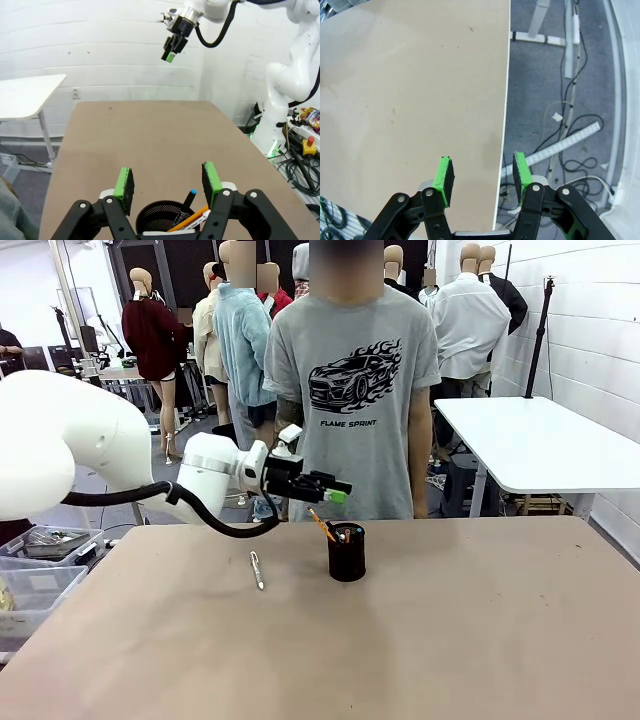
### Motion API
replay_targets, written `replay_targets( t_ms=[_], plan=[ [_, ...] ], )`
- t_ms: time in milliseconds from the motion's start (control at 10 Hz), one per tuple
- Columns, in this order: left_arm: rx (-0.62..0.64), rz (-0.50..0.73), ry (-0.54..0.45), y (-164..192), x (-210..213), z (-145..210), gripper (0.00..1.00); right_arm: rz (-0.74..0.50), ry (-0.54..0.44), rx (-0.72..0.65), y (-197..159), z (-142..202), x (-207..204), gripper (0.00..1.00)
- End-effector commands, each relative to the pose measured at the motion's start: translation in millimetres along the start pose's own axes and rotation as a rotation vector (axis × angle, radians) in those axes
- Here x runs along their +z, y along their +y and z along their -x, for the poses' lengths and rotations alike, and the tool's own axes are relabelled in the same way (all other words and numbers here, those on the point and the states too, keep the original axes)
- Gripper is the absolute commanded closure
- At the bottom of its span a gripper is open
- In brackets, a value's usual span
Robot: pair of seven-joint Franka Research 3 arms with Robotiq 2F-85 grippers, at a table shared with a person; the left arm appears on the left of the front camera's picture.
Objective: Place the pens into the pen holder.
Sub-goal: Pick up a writing instrument from the table and place it into the Pen holder.
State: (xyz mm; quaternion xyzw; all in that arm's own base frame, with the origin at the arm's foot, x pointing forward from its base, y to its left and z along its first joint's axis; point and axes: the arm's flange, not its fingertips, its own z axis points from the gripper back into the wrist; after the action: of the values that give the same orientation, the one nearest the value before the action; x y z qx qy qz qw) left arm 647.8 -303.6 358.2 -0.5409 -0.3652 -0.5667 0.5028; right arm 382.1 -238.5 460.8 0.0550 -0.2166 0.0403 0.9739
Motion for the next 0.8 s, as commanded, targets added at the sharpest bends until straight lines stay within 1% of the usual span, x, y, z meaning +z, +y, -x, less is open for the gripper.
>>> replay_targets(
  t_ms=[0,100,200,300,400,500,600,700],
  plan=[
    [0.033,-0.074,0.075,-38.0,43.5,-48.4,0.28,0.018,-0.001,0.003,-0.4,0.1,-1.2,0.4],
    [0.082,-0.165,0.171,-61.7,64.9,-72.9,0.28,0.018,-0.001,0.003,-0.4,0.1,-1.2,0.4],
    [0.085,-0.275,0.25,-86.2,85.3,-92.8,0.28,0.018,-0.001,0.003,-0.4,0.1,-1.2,0.4],
    [0.129,-0.361,0.32,-109.9,102.9,-106.7,0.28,0.018,-0.001,0.003,-0.4,0.1,-1.2,0.4],
    [0.157,-0.467,0.368,-129.0,117.1,-115.5,0.28,0.018,-0.001,0.003,-0.4,0.1,-1.2,0.4],
    [0.275,-0.572,0.422,-141.9,131.2,-121.8,0.28,0.018,-0.001,0.003,-0.4,0.1,-1.2,0.4],
    [0.424,-0.706,0.479,-148.5,138.9,-124.8,0.28,0.018,-0.001,0.003,-0.4,0.1,-1.2,0.4],
    [0.453,-0.736,0.535,-157.6,140.4,-125.3,0.28,0.018,-0.001,0.003,-0.4,0.1,-1.2,0.4]
  ],
)
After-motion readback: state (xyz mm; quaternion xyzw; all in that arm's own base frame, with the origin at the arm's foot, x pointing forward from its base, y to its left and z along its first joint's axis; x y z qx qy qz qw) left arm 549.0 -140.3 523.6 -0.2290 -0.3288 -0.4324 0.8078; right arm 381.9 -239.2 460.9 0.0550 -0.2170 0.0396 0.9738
